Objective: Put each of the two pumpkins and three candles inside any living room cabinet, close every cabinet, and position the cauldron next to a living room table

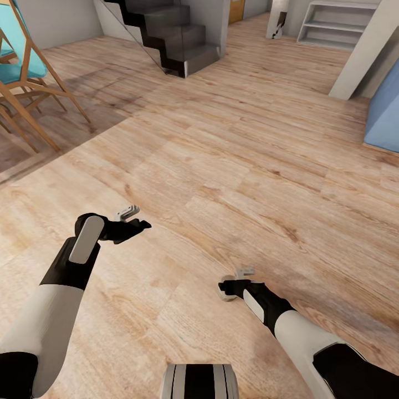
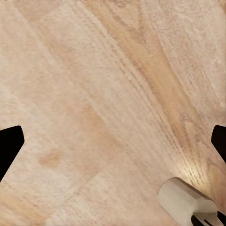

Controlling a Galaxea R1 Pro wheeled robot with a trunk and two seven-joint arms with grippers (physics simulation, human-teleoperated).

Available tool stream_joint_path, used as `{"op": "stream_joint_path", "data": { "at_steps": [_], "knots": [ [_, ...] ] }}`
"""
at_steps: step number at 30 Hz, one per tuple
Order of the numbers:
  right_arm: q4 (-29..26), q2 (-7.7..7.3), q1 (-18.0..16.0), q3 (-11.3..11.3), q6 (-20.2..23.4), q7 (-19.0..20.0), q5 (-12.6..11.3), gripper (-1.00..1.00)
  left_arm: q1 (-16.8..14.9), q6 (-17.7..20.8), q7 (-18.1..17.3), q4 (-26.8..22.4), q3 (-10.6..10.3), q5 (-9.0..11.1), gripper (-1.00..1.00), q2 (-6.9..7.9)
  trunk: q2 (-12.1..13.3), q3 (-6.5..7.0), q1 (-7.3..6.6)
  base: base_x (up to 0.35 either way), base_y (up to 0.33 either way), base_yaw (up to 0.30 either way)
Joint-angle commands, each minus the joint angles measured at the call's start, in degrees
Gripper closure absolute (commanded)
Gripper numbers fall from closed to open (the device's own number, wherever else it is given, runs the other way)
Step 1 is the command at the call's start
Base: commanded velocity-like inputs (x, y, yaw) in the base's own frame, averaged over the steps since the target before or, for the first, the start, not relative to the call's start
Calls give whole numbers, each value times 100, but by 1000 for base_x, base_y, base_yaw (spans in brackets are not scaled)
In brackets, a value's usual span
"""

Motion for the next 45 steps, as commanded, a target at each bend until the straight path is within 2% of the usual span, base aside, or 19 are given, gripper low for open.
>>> {"op": "stream_joint_path", "data": {
  "at_steps": [1, 15, 18, 36, 39, 45],
  "knots": [
    [-6, -2, -2, 20, 24, 2, -10, -100, -3, 3, 59, -6, -13, 57, -100, 6, -1, -4, -1, 0, 0, 0],
    [-6, -2, -2, 26, 24, 2, -10, -100, -1, 3, 60, -7, -6, 62, -100, 6, -1, -4, -1, 0, 0, 0],
    [-6, -2, -2, 26, 24, 2, -10, -100, -2, 3, 64, -7, -6, 57, -100, 6, -6, -70, 7, 0, 0, 0],
    [-6, -2, -2, 20, 24, 2, -10, -100, -3, 3, 67, -7, -6, 57, -100, 6, -6, -70, 7, 0, 0, 0],
    [-6, -2, -2, 20, 24, 2, -10, -100, -3, 3, 67, -7, -6, 45, -100, 6, -10, -137, 14, 0, 0, 0],
    [-6, -2, -2, 20, 24, -3, -10, -100, 0, 3, 67, -15, -6, 52, -100, 6, -10, -137, 14, 0, 0, 0]
  ]
}}
